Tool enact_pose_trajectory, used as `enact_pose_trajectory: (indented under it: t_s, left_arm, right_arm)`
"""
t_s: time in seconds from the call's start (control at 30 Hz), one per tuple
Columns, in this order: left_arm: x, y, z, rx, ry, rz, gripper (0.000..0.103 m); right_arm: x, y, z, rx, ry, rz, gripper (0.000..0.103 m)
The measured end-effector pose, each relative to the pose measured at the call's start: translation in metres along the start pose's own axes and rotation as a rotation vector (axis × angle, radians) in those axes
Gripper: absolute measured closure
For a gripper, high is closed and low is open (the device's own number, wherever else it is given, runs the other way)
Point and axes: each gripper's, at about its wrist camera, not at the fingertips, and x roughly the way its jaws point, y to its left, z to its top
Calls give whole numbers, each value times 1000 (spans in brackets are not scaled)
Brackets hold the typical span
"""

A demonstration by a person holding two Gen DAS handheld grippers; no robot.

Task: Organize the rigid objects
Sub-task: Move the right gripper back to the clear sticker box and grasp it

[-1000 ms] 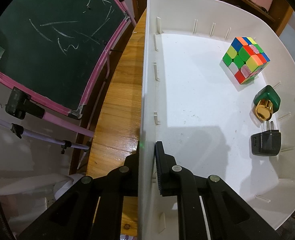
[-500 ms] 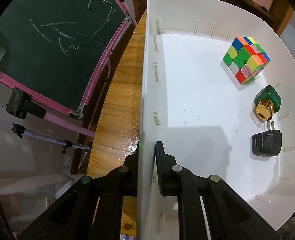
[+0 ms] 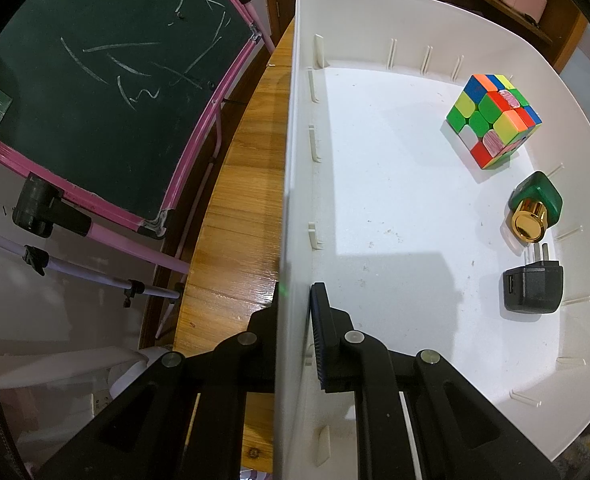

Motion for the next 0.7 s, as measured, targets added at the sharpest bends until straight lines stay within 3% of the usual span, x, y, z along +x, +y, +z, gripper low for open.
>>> enact_pose_trajectory:
  t_s: [0.47,0.7]
  left_arm:
    - [-1,-1,0,14,-4,4,89]
    - [-1,-2,0,20,-5,6,89]
  right_arm:
    - [77,11,-99,-3,144,37,33]
    - [95,26,-121,-14,157,82,33]
